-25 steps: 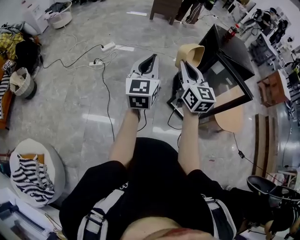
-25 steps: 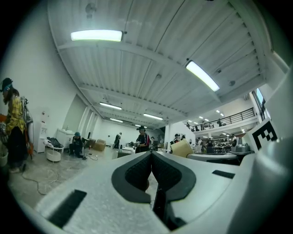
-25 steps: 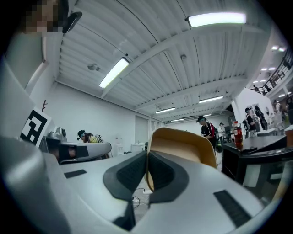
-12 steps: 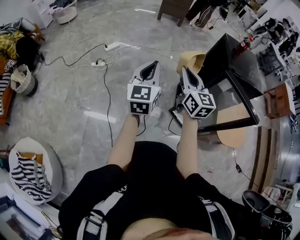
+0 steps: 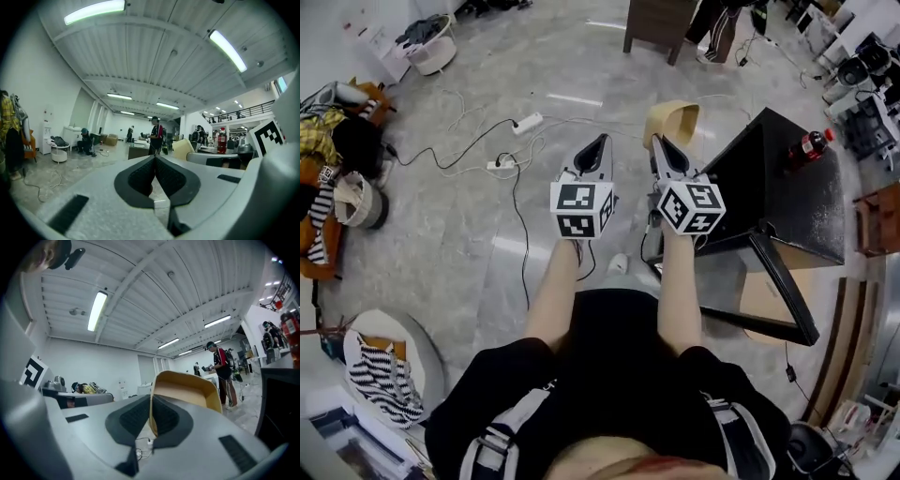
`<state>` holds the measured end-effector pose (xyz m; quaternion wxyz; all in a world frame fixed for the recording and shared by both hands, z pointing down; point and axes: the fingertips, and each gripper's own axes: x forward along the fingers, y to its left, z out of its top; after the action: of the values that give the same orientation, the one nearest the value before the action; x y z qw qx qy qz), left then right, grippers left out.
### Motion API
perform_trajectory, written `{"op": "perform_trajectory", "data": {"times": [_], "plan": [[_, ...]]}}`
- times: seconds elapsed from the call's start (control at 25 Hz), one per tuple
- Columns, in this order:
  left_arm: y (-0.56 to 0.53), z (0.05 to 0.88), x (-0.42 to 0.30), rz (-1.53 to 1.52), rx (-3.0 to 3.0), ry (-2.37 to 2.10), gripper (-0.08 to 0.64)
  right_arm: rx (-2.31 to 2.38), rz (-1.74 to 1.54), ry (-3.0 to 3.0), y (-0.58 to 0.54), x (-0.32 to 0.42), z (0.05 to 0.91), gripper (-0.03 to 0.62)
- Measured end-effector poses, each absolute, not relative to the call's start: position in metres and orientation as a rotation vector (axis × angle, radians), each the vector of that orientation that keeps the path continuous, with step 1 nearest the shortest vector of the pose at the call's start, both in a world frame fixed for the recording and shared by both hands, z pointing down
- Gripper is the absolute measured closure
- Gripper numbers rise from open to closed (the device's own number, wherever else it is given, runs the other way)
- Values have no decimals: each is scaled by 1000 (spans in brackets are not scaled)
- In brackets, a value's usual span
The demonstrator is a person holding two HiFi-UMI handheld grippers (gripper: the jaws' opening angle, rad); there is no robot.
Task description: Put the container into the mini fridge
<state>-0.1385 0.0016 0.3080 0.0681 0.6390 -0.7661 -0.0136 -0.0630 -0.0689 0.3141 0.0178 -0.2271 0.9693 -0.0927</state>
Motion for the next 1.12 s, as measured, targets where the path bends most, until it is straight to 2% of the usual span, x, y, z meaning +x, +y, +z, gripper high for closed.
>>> {"op": "perform_trajectory", "data": {"times": [0.24,0.6,0.84,1.12], "plan": [[-92,310,-158,-4,1921,-2315,555,-688,-311,3009,-163,-88,317,574],[-168,314,-166,14,1976,-2241,555,-759,-311,3013,-221,-91,327,574],[-198,333,-152,72,2036,-2134,554,-856,-375,2994,-246,-79,343,574],[-191,399,-167,171,1938,-2025,554,-924,-561,3057,-234,-91,411,574]]}}
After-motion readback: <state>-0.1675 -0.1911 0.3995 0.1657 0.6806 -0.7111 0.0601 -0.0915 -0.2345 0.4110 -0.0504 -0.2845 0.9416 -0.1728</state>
